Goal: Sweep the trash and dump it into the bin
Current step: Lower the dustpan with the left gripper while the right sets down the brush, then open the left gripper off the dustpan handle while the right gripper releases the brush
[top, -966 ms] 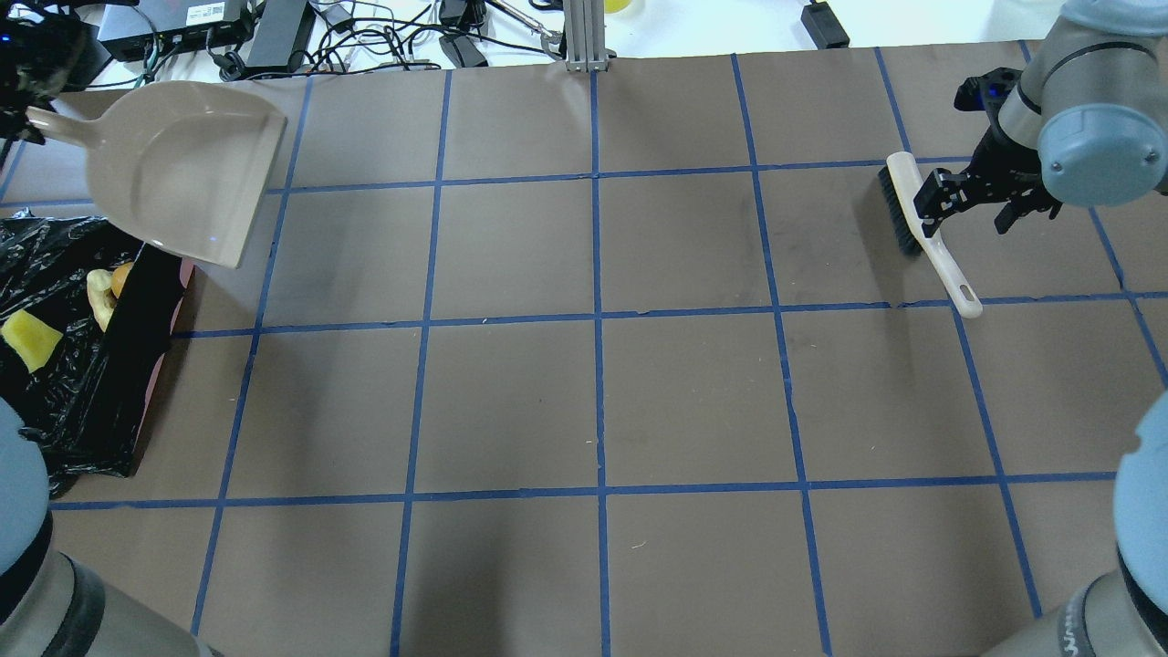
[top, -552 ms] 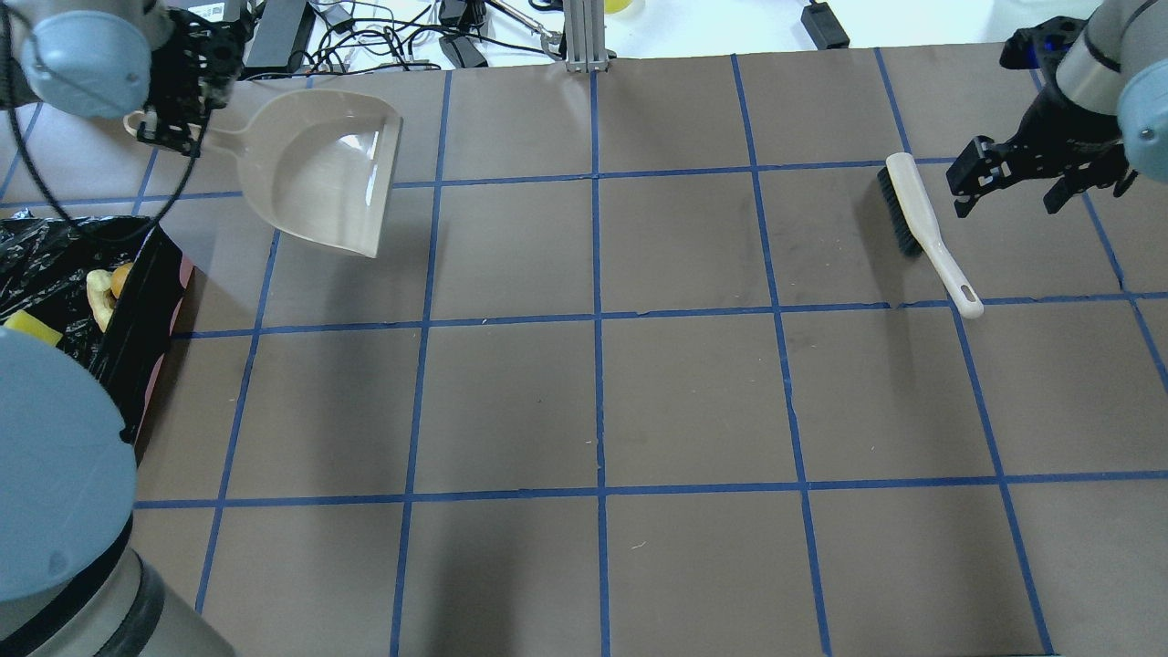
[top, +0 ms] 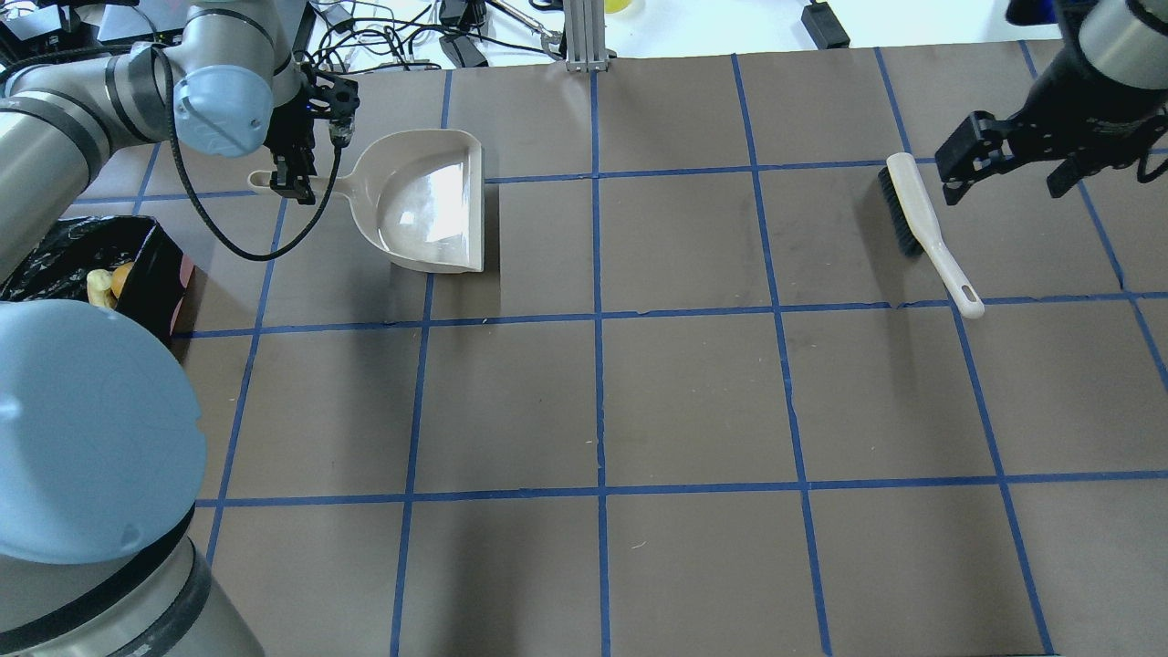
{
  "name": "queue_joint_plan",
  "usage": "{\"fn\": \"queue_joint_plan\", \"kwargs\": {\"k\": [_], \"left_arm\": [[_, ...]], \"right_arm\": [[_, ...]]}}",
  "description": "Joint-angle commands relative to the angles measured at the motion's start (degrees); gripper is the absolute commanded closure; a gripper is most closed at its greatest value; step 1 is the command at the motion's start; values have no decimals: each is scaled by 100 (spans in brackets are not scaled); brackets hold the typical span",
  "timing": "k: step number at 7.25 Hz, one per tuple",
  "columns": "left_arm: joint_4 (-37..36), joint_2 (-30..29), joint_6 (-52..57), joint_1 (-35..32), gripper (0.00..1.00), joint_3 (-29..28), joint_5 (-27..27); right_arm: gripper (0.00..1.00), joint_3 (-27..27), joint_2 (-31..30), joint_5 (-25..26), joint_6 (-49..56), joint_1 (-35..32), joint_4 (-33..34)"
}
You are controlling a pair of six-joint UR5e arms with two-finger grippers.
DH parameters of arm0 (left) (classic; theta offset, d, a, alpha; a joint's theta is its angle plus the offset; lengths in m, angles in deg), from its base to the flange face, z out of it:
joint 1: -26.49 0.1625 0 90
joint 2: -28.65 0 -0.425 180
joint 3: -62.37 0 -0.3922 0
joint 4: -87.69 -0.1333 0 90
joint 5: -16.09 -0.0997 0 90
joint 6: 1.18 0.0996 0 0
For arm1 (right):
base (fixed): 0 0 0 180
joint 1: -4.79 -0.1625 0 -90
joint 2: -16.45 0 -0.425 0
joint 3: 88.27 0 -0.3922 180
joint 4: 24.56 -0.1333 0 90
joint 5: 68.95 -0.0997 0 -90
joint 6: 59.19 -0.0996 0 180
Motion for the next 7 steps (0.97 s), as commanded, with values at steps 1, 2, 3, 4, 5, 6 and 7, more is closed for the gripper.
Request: {"fn": "queue_joint_plan", "kwargs": {"k": [1, 2, 3, 4, 5, 6, 7], "left_arm": [[-94, -74, 69, -13, 100, 109, -25], [-94, -74, 87, -21, 100, 127, -8], [-103, -65, 113, -21, 100, 162, -8], [-103, -56, 166, -21, 100, 223, 18], [-112, -56, 184, -21, 100, 285, 27], [-112, -56, 166, -30, 100, 294, 27], [-216, -65, 184, -30, 100, 303, 1]], "right_arm": [[0, -33, -34, 9, -8, -509, 103], [0, -50, -34, -42, -17, -526, 69], [0, -42, -8, -86, -26, -526, 60], [0, -16, -8, -60, -26, -526, 8], [0, -15, -51, -42, -26, -526, -28], [0, -15, -17, -8, -26, -526, -185], [0, -7, -25, -7, -26, -526, -273]]}}
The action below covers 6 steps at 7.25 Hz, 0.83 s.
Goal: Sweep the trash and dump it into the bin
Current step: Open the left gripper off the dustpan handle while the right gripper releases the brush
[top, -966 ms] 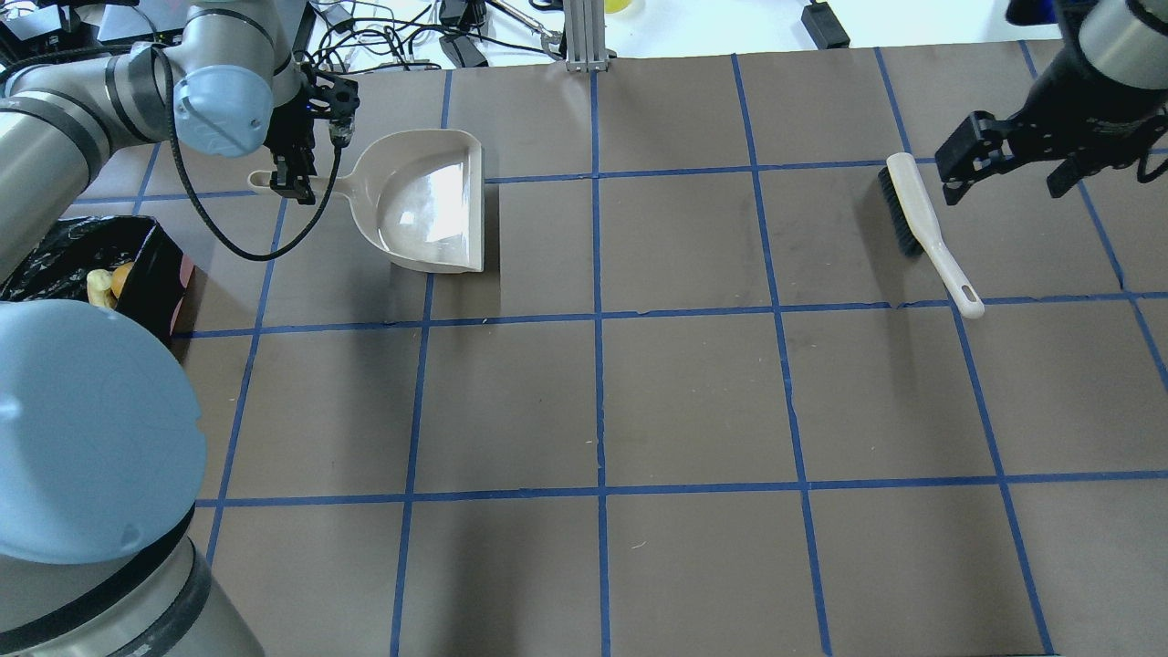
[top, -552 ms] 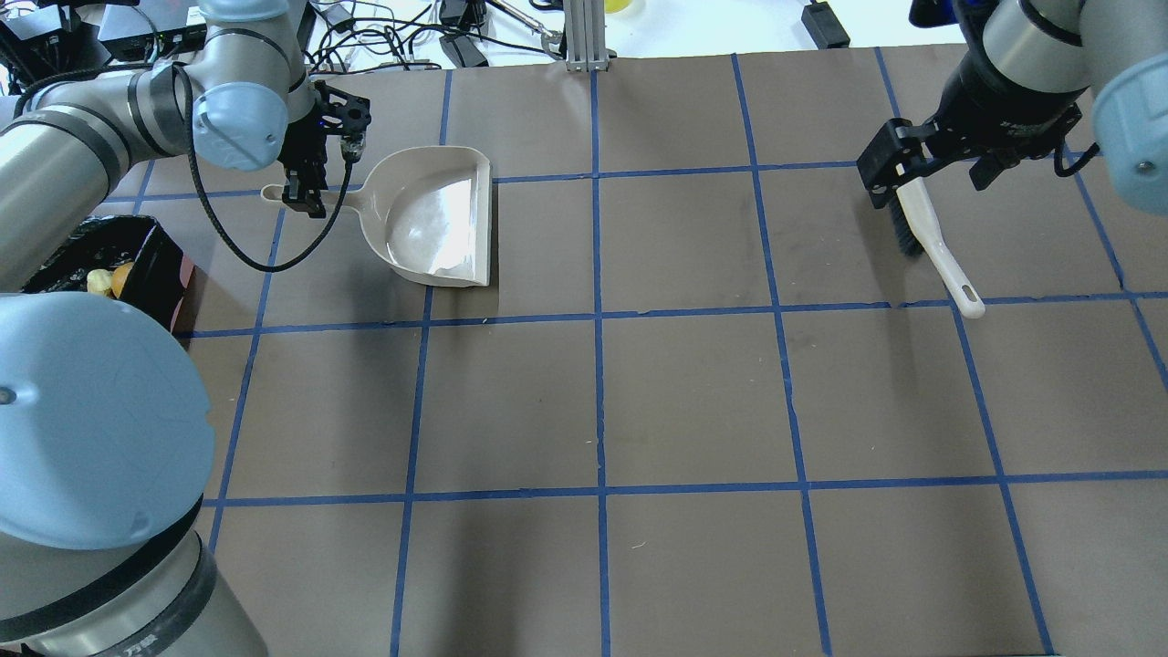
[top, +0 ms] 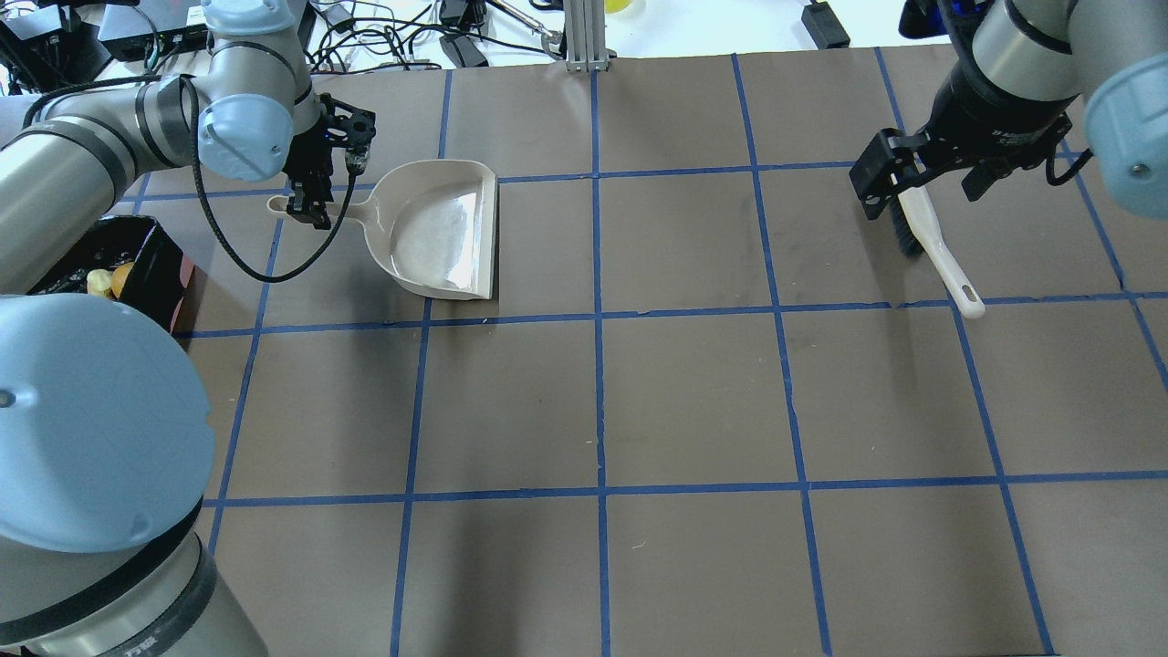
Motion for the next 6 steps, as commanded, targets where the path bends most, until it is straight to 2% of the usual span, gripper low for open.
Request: {"fn": "queue_joint_plan", "kwargs": {"k": [1, 2, 3, 4, 6], "left_arm": [[-165, -41, -23, 6, 100, 45, -44], [-549, -76, -50, 6, 76, 175, -44], [-1206, -112, -67, 6, 25, 464, -53], [-1386, -42, -111, 6, 19, 693, -70], [-1362, 116, -112, -3, 19, 660, -97]], "right_arm": [[0, 7, -26, 13, 0, -1, -138], [0, 7, 9, -22, 0, -1, -130], [0, 7, 9, 22, 0, -1, -138], [0, 7, 1, 22, 0, -1, -191], [0, 25, 27, 31, 0, -1, -235]]}}
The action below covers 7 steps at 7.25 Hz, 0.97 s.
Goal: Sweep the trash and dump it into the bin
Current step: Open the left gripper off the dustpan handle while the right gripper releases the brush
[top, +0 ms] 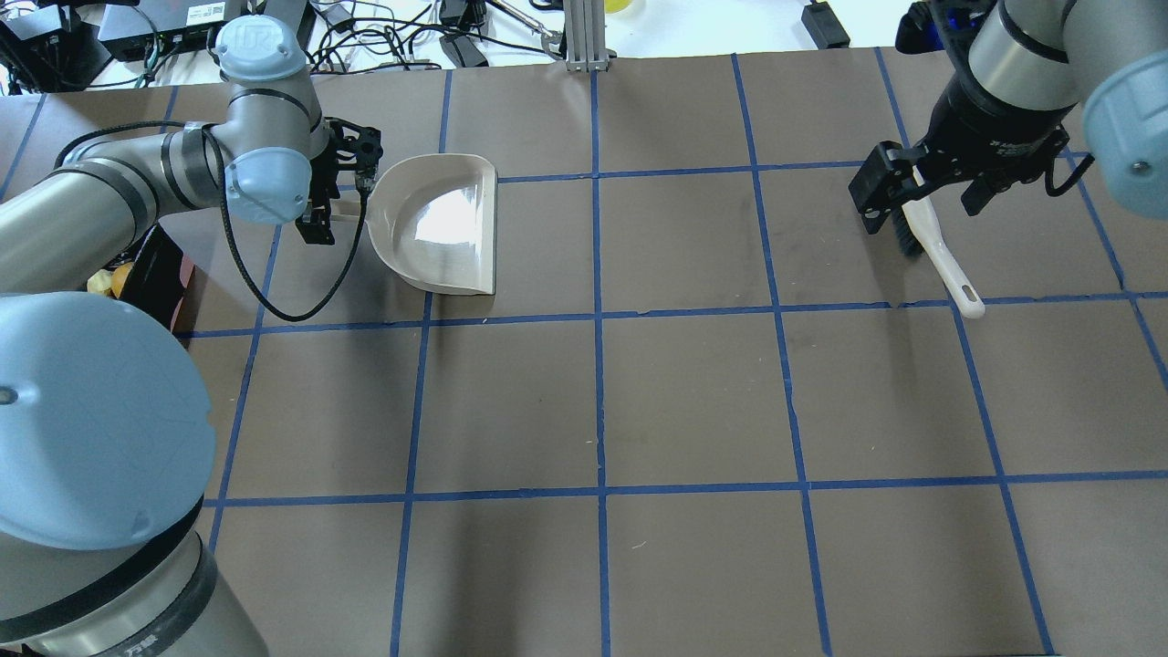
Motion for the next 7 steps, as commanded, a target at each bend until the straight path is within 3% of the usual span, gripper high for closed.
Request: {"fn": "queue_joint_plan", "kwargs": {"k": [1, 5, 7], "left_arm": [[168, 353, -41, -13, 19, -4, 11], [1915, 1942, -1750, -48, 20, 4, 38], [2314, 2524, -2113, -171, 20, 83, 317]], "right_arm": [[0, 12, 12, -75, 9, 0, 39], [0, 3, -120, -128, 0, -17, 22], [0, 3, -147, -785, -567, -26, 30]]}}
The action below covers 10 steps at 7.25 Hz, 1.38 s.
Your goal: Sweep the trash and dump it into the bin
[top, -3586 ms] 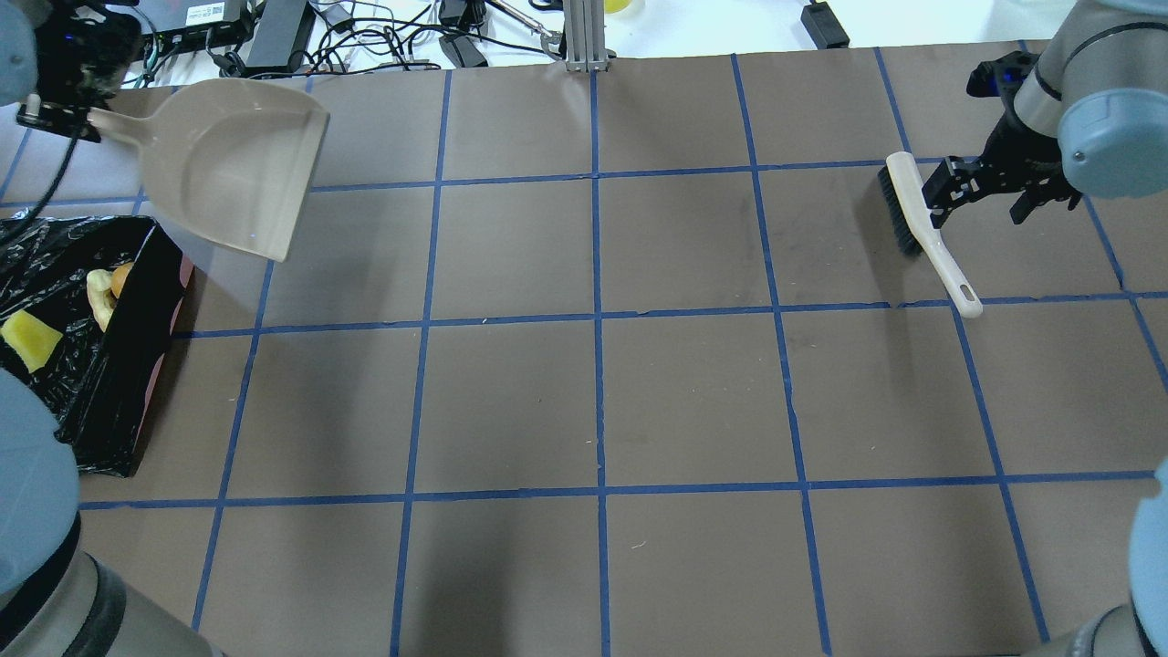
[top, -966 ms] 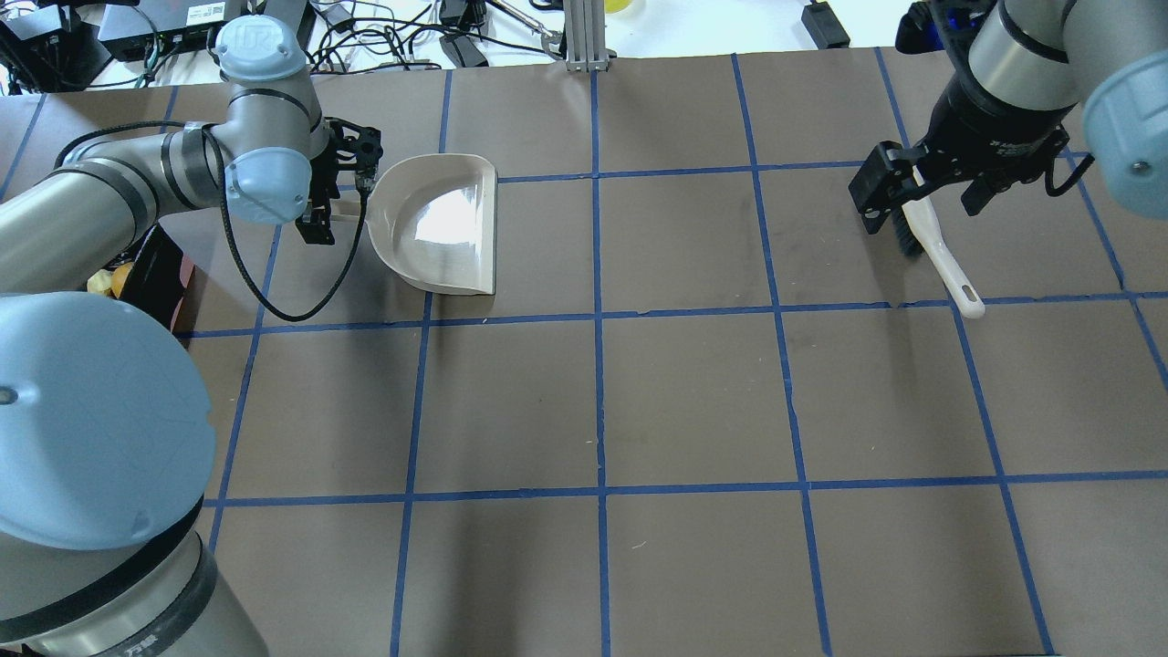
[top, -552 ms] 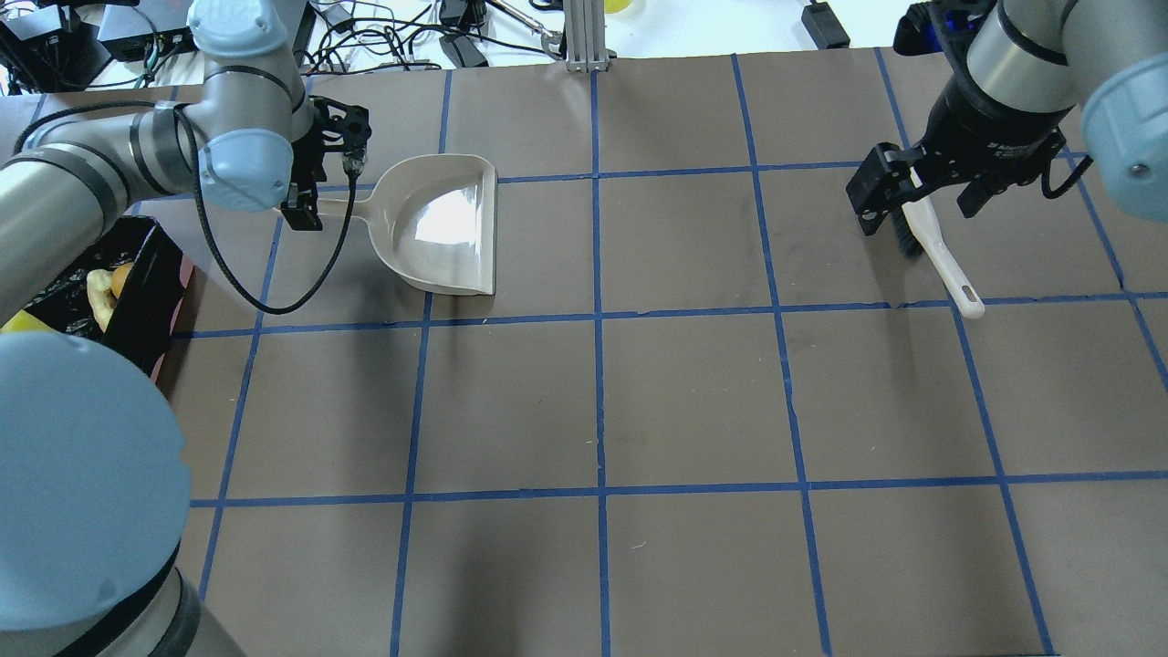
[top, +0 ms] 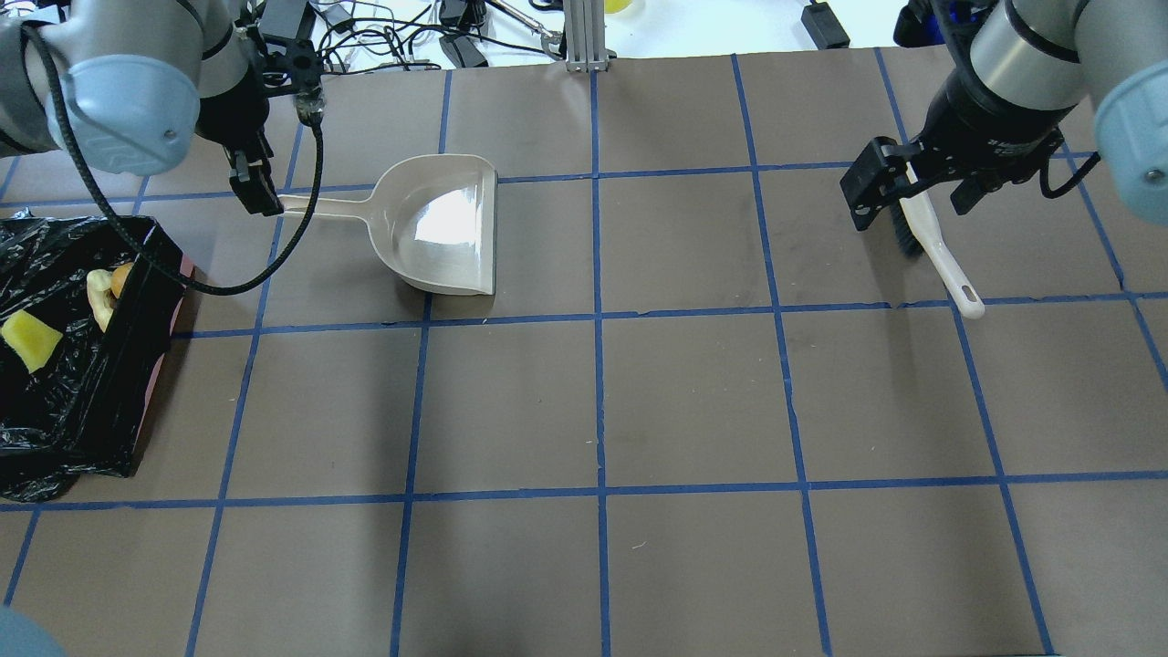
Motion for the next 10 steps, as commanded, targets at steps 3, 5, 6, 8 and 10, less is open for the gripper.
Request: {"fn": "queue_joint_plan", "kwargs": {"k": [3, 5, 6, 8, 10], "left_arm": [[821, 907, -1093, -53, 19, 122, 192], [1330, 1153, -2810, -53, 14, 113, 209], [1410, 1224, -3612, -53, 8, 122, 235], [1805, 1304, -5482, -53, 0, 61, 726], [1797, 1278, -7023, -53, 0, 17, 1086]], "right_arm": [[0, -18, -47, -220, -287, -52, -94], [0, -27, 5, 357, -287, -499, -85], [0, -27, -3, 351, -287, -500, -85], [0, -27, -12, 386, -287, -492, -94], [0, -27, -4, 378, -287, -483, -146]]}}
